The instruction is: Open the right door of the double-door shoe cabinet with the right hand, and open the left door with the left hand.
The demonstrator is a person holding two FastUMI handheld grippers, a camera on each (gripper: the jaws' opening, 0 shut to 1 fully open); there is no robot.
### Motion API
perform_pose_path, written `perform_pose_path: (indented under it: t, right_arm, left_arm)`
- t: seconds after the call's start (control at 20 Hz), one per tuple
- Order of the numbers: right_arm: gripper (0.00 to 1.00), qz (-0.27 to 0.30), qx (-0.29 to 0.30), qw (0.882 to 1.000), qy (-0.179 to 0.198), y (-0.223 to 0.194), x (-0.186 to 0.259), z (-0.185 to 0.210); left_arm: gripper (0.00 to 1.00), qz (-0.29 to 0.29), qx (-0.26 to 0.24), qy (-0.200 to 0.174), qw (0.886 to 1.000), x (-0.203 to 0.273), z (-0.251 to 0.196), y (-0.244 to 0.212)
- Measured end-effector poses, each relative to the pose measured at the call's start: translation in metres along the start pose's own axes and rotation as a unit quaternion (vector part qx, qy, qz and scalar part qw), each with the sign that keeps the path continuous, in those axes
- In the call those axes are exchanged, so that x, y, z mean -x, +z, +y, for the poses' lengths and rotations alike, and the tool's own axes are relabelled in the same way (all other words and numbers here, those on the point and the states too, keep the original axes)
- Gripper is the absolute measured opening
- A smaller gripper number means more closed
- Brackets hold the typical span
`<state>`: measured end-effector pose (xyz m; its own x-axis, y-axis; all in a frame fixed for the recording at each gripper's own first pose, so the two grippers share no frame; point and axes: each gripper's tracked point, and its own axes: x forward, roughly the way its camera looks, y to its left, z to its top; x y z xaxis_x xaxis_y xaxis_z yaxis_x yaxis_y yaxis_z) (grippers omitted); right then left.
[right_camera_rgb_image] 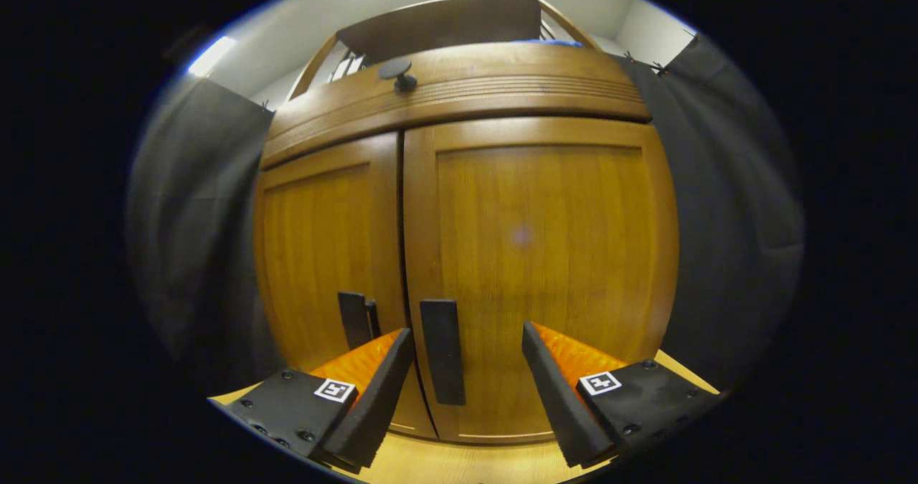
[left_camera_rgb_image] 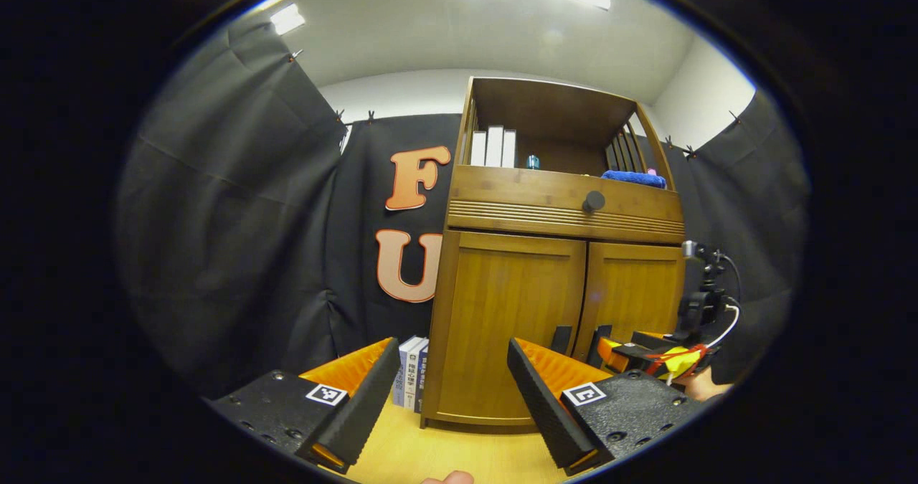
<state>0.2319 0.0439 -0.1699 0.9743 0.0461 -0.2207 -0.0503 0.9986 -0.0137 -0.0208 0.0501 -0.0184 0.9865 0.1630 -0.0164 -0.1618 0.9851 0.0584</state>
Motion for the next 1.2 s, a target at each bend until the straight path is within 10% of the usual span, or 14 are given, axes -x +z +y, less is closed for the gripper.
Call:
perform_pose_path:
  t: [0.4, 0.7, 1.2]
  right_arm:
    - [0.90, -0.005, -0.003, 0.999, -0.032, -0.015, -0.021, -0.001]
    - [0.45, -0.010, 0.002, 1.000, -0.004, -0.016, -0.026, 0.021]
    - [0.27, 0.038, 0.004, 0.999, 0.022, -0.022, -0.014, 0.021]
  left_arm:
    - [0.91, -0.007, 0.008, -0.008, 1.000, 0.006, -0.001, 0.000]
    - [0.94, 0.004, 0.040, -0.052, 0.998, 0.009, -0.006, -0.004]
    - [0.94, 0.015, 0.090, -0.090, 0.992, -0.012, -0.044, 0.004]
